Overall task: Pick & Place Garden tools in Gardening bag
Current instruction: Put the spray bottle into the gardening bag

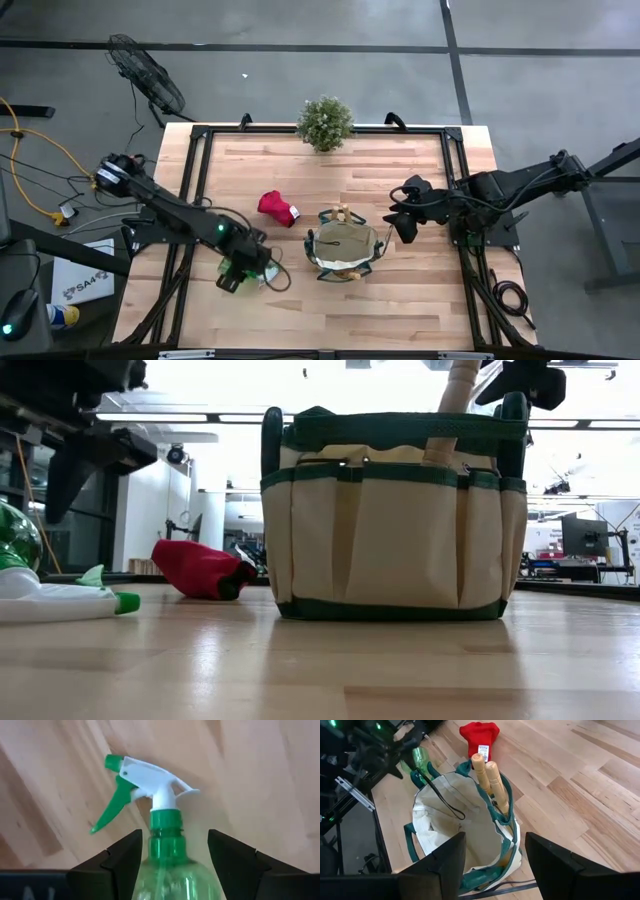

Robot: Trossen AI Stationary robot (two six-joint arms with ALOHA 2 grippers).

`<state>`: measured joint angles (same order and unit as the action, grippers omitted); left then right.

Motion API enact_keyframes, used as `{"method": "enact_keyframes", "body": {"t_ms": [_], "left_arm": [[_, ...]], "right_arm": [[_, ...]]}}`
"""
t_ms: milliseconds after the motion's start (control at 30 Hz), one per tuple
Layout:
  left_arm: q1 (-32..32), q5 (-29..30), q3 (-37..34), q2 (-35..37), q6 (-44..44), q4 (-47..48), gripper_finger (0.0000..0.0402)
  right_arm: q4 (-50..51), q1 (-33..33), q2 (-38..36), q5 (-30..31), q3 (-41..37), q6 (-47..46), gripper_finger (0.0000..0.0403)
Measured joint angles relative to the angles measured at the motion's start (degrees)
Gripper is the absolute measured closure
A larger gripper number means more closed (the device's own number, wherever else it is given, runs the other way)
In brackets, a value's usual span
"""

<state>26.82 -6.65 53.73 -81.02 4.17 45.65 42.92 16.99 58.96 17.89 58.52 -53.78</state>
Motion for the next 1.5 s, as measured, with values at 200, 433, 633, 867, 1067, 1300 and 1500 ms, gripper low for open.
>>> {"method": "enact_keyframes", "body": {"t_ms": [200,433,633,867,1067,1300,1500], "left_arm": [[3.06,4.28,-0.04,-4.31,-0.06,0.44,0.0181],[5.19,9.60,-0.06,-7.42,-0.04,-0.44,0.0180],[5.10,7.97,-0.06,-10.07,-1.13,-0.99,0.0180],[5.10,7.55,-0.06,-12.31,-2.48,-1.79,0.0180],[5.10,7.85,-0.06,-13.18,-2.43,-2.39,0.0191],[5.08,8.77,-0.06,-13.22,-2.23,-2.19,0.0260],[5.08,9.51,-0.06,-13.09,0.24,-1.89,0.0260]], "right_arm": [[0.15,0.00,0.00,0.00,0.00,0.00,0.0206],[0.17,0.00,0.00,-0.02,0.00,-0.02,0.0206],[0.17,0.00,0.00,-0.02,0.00,-0.11,0.0206],[0.17,0.00,0.00,-0.04,0.00,-0.17,0.0206],[0.17,0.00,0.00,-0.04,0.00,-0.41,0.0206],[0.16,0.00,0.00,-0.04,0.00,-0.46,0.0206],[0.17,0.00,0.00,-0.07,0.00,-0.66,0.0206]]}}
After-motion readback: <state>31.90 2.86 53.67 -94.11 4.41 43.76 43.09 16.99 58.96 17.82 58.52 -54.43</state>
